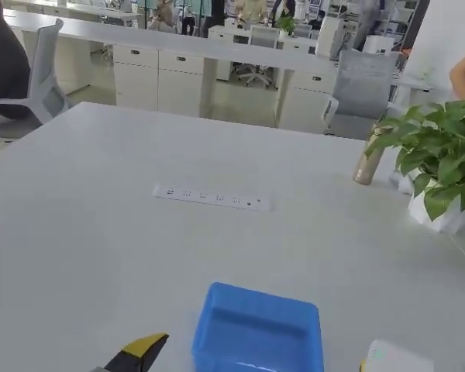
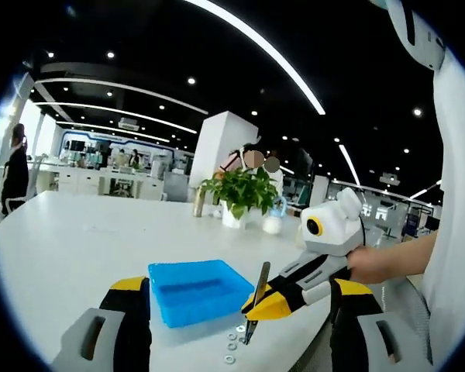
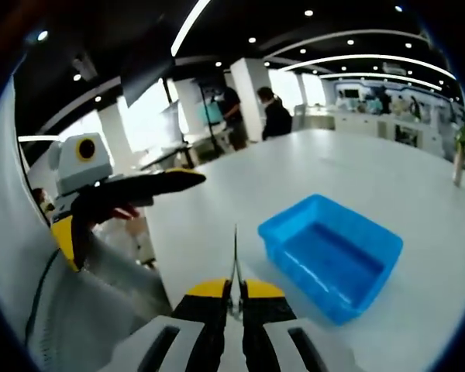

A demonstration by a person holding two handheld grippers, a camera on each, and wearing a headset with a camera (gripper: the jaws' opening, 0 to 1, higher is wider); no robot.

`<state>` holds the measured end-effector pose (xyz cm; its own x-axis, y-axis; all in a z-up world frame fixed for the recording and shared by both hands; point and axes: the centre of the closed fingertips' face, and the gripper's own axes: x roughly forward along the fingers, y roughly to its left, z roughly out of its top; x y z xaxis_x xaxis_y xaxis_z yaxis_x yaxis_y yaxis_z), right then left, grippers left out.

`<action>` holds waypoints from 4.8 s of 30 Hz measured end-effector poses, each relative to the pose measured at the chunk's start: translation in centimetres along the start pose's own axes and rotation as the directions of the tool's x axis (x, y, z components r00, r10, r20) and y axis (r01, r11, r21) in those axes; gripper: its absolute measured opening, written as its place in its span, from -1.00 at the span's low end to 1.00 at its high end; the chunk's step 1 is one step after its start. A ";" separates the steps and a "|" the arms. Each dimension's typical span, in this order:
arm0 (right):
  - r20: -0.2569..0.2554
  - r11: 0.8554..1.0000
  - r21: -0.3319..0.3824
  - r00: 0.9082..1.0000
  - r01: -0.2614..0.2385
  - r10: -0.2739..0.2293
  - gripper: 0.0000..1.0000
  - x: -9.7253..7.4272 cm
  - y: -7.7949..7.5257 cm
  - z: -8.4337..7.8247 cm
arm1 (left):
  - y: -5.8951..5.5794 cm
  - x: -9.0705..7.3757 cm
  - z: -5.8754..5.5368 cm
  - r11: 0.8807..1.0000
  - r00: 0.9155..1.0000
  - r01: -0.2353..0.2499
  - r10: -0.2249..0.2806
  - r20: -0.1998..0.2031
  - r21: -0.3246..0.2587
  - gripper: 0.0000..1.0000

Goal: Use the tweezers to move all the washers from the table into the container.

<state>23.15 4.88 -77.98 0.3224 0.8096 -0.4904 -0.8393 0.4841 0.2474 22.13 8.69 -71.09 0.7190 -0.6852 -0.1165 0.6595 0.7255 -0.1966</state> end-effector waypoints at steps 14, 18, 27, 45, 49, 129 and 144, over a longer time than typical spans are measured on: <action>0.059 0.998 -0.007 0.997 0.055 -0.054 -0.95 -2.6 -2.3 3.8 | 0.4 -0.1 -0.6 0.990 0.998 -0.040 0.046 -0.043 0.132 0.91; 0.084 0.995 -0.015 0.992 0.099 -0.097 -0.95 -3.2 -3.9 5.2 | 1.3 -0.4 -0.3 0.996 0.997 -0.071 0.071 -0.013 0.049 0.91; 0.077 0.959 0.182 0.969 0.217 -0.234 -0.95 -2.8 -9.9 5.1 | 1.6 -0.5 -0.3 0.995 0.996 -0.083 0.083 -0.010 0.058 0.93; -0.039 0.946 0.139 0.956 0.294 -0.291 -0.95 0.7 -14.3 2.0 | 1.6 -0.3 -1.2 0.993 0.995 -0.077 0.082 -0.057 0.084 0.90; -0.043 0.942 0.137 0.952 0.306 -0.303 -0.95 0.6 -14.8 1.8 | 1.7 -0.2 -1.4 0.993 0.994 -0.076 0.082 -0.068 0.085 0.88; 0.012 0.970 0.178 0.985 0.169 -0.174 -0.94 -0.1 -5.6 -0.7 | 1.8 -0.2 -2.6 0.989 0.986 -0.073 0.090 -0.137 0.129 0.85; -0.051 0.974 0.126 0.982 0.186 -0.181 -0.94 0.5 -5.2 -1.7 | 1.9 -0.2 -2.8 0.988 0.984 -0.077 0.096 -0.148 0.132 0.84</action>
<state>26.96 2.21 -80.89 0.4466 0.6906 -0.5689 -0.7028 0.6643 0.2546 22.66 10.01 -74.21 0.7385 -0.6143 -0.2780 0.6257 0.7780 -0.0570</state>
